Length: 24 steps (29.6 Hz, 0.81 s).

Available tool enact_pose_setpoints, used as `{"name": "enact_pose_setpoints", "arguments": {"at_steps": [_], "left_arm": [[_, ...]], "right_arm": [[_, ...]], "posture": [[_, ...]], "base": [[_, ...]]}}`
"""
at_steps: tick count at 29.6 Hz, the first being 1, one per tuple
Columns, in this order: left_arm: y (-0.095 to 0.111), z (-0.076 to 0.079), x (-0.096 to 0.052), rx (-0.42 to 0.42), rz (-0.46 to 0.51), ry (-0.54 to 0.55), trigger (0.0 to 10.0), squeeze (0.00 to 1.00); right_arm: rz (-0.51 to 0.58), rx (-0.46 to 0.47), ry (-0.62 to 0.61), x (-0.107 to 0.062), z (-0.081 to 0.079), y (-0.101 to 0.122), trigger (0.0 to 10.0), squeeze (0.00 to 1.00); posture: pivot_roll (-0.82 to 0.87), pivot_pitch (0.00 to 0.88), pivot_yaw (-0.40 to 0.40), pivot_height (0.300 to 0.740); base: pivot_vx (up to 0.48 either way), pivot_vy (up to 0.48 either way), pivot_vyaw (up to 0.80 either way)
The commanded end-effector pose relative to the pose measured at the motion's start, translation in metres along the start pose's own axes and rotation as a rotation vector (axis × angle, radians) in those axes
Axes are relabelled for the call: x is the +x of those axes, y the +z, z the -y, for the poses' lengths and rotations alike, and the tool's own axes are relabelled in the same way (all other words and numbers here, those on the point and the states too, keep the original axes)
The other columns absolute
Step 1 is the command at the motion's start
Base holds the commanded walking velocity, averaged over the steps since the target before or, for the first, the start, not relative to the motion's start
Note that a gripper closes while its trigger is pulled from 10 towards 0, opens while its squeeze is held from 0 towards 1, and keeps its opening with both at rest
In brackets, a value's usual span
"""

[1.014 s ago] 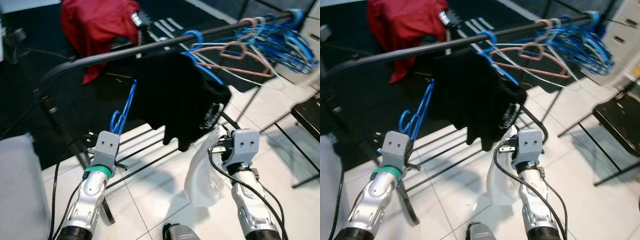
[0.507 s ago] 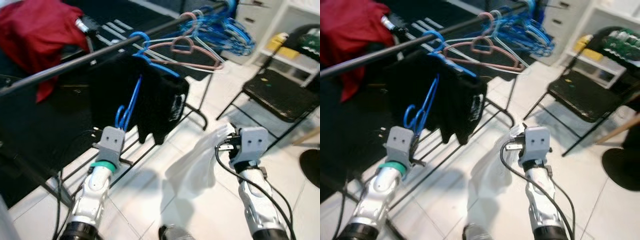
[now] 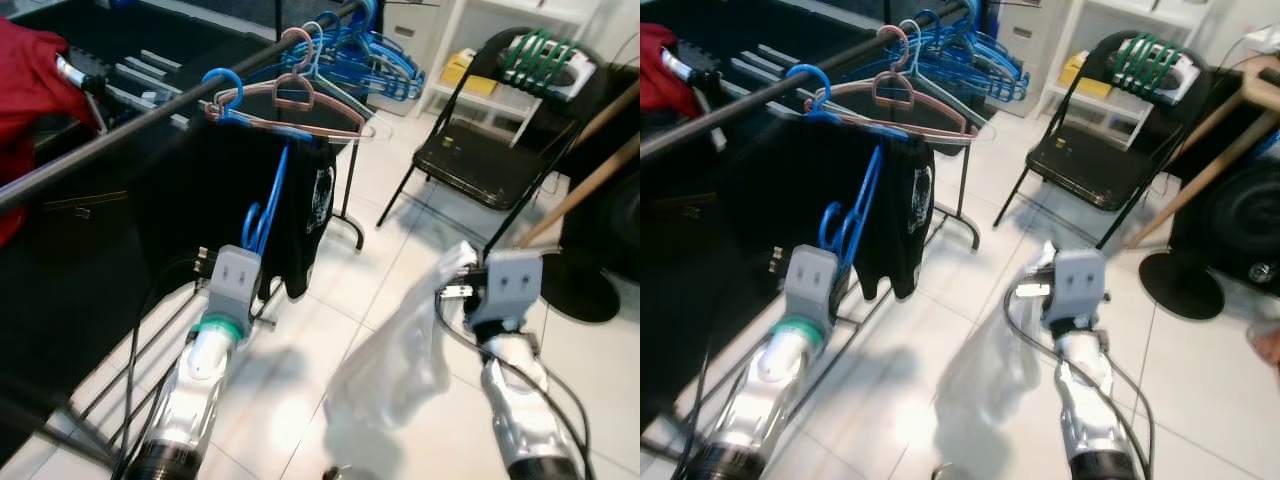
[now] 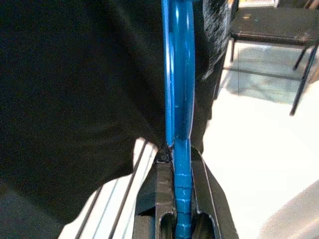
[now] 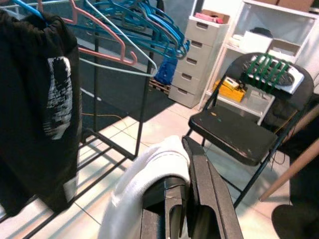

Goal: Hang hanger

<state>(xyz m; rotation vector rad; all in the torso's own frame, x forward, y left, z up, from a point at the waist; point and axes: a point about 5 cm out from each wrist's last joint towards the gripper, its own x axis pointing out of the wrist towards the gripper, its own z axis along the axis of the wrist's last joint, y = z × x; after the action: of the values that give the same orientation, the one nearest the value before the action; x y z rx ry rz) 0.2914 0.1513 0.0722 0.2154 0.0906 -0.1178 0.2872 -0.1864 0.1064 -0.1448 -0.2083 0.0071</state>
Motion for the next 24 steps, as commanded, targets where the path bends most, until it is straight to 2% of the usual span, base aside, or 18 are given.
{"name": "enact_pose_setpoints", "arguments": {"at_steps": [1, 24], "left_arm": [[-0.0005, 0.007, -0.0002, 0.005, 0.003, -0.029, 10.0, 0.0], [-0.0046, -0.0024, -0.0026, 0.037, -0.004, -0.009, 10.0, 0.0]], "right_arm": [[-0.003, -0.008, -0.021, -0.0025, 0.0058, -0.0014, 10.0, 0.0], [-0.005, -0.014, -0.012, -0.003, 0.0055, -0.0015, 10.0, 0.0]], "posture": [[-0.09, 0.0, 0.024, 0.74], [-0.09, 0.0, 0.023, 0.74]], "base": [[0.0, 0.0, -0.8], [0.0, 0.0, -0.8]]}}
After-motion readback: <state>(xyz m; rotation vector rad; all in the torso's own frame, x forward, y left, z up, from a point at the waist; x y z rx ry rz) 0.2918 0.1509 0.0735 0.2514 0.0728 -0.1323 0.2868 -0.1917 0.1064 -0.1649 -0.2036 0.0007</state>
